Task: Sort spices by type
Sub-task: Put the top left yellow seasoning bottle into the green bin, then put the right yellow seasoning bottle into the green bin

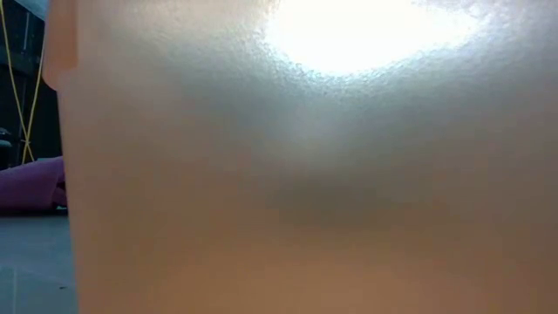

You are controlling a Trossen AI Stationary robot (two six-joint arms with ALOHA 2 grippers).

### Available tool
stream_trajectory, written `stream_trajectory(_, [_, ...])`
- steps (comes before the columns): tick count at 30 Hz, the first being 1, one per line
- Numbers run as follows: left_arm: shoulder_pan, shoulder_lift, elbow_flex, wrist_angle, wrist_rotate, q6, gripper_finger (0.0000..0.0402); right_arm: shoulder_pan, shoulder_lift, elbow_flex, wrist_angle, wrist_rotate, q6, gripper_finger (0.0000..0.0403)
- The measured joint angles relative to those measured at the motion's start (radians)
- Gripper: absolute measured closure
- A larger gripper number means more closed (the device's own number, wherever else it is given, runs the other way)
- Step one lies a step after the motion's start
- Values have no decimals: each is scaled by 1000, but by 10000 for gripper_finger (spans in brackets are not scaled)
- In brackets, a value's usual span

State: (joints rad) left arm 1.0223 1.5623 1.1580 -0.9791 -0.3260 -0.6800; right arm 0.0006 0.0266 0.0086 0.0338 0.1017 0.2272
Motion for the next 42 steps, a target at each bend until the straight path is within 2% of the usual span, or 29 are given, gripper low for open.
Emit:
stream_trajectory(10, [14,-3,27,15,11,22,148,0,0,0,0,0,0,402])
stream_trajectory(21, [45,-17,229,111,6,137,147,0,0,0,0,0,0,402])
stream_trajectory(23, [34,-17,256,161,61,154,147,0,0,0,0,0,0,402])
stream_trajectory(24, [23,-18,259,210,125,180,147,0,0,0,0,0,0,402])
stream_trajectory(27, [-42,-20,260,367,411,308,154,0,0,0,0,0,0,402])
stream_trajectory(29, [-119,-20,260,426,560,396,173,0,0,0,0,0,0,402])
stream_trajectory(30, [-166,-21,260,433,590,431,190,0,0,0,0,0,0,402])
stream_trajectory(32, [-260,-21,260,417,594,491,239,0,0,0,0,0,0,402])
stream_trajectory(35, [-388,-21,259,395,586,520,352,0,0,0,0,0,-3,402])
stream_trajectory(36, [-424,-26,259,402,584,503,376,0,0,0,0,2,-23,402])
stream_trajectory(39, [-509,-81,258,444,558,410,387,0,0,0,15,22,-134,402])
stream_trajectory(42, [-572,-185,258,518,539,378,399,-1,9,0,237,59,-79,402])
